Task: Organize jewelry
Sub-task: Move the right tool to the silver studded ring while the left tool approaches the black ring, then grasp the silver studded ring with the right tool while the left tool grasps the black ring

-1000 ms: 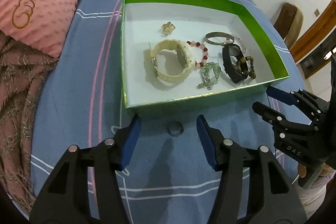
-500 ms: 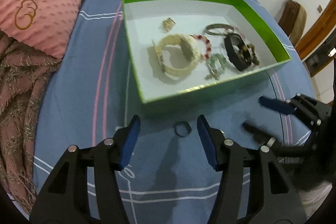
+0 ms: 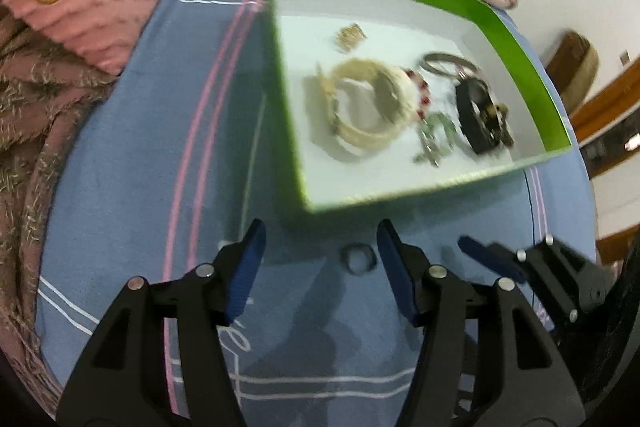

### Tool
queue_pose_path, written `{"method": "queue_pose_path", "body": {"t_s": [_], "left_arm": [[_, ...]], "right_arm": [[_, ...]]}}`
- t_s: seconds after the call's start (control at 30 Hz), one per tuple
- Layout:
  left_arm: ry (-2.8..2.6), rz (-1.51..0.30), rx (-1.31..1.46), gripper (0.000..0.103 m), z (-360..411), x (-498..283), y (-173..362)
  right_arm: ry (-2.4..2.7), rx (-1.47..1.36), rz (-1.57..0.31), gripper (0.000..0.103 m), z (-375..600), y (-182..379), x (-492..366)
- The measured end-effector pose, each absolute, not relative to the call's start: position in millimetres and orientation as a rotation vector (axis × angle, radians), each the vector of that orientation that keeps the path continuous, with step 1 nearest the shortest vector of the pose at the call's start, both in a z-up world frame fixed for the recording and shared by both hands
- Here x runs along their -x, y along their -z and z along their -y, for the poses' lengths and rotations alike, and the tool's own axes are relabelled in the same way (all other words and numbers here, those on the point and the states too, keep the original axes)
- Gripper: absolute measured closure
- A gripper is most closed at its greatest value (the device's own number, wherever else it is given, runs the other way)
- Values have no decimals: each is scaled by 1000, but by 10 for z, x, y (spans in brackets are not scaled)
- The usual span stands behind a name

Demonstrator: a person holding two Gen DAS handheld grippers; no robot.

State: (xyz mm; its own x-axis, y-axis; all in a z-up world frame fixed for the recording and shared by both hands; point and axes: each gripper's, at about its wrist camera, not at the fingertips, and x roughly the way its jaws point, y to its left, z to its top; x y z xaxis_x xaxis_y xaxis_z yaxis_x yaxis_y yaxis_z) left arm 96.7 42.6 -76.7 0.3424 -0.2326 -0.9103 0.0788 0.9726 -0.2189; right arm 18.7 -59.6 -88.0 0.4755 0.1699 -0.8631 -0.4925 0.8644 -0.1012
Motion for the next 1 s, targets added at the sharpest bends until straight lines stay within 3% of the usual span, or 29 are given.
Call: {"method": "queue_pose_path", "body": {"t_s": [0.57,0.63,1.0], "left_arm": [[232,-1198,129,40,-412,-849,704],[243,-1205,124,40,-372,-822,713],[273,-1215,81,39,-147,-764,801]], "right_arm": [[-430,374,-980,54,528,917,-153],[-442,355,-992,82,547,910,-141],[-392,288,-996,82,873,765,-146]]}}
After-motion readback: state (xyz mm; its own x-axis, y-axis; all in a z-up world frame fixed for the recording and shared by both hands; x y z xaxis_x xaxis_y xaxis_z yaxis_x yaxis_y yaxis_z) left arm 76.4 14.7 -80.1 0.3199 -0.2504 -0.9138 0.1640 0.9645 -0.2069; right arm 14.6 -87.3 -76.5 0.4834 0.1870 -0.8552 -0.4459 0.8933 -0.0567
